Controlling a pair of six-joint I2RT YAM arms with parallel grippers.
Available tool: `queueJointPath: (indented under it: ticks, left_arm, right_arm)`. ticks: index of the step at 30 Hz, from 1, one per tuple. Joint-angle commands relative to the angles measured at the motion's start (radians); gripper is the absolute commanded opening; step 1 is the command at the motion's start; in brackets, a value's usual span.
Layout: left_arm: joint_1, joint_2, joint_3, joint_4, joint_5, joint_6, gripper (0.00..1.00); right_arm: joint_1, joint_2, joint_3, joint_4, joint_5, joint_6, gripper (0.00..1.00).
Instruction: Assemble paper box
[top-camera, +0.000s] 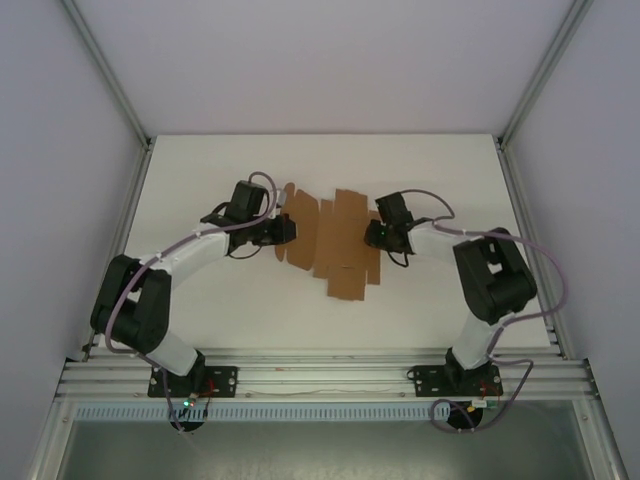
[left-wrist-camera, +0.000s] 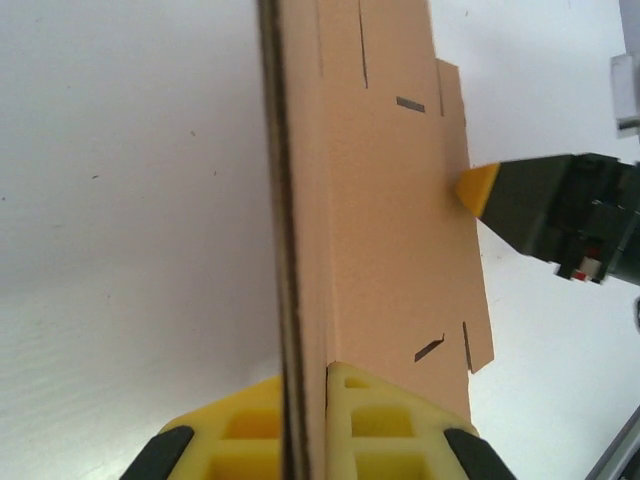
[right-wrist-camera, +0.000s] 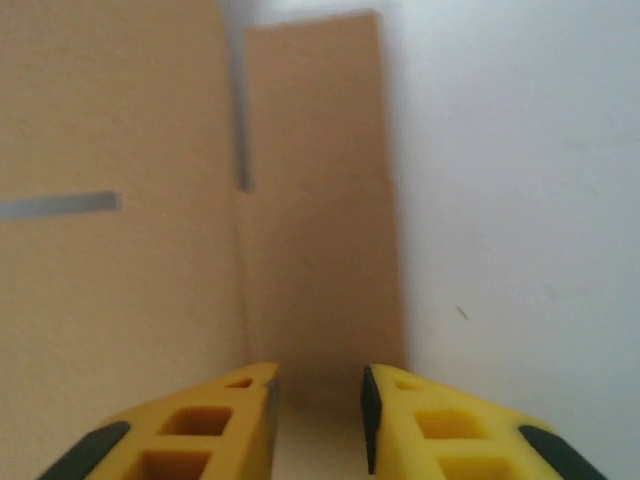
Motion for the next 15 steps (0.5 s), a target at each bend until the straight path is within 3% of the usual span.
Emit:
queueJointPath:
  ticks: [1,3,9,15]
  left_arm:
    - [0.004,-0.108,-0.013,0.036,-0.038,0.037,0.00]
    - [0.004,-0.161,-0.035,0.108,0.017,0.011,0.00]
    - [0.005,-0.336,-0.087,0.337,0.190,-0.119,0.00]
    - [0.006,-0.505,-0.162,0.548,0.304,-0.291,0.00]
  right_arm:
    - [-0.047,-0.172,-0.031,-0.096,-0.038,-0.025,0.51]
    - [-0.085,-0.277,-0.068,-0.056,-0.116,-0.024,1.00]
    - [-0.248,-0.518,-0.178,0.076,-0.459,-0.041,1.00]
    - [-0.327,-0.641,-0.185,0.127,-0.700,-0.049,0.96]
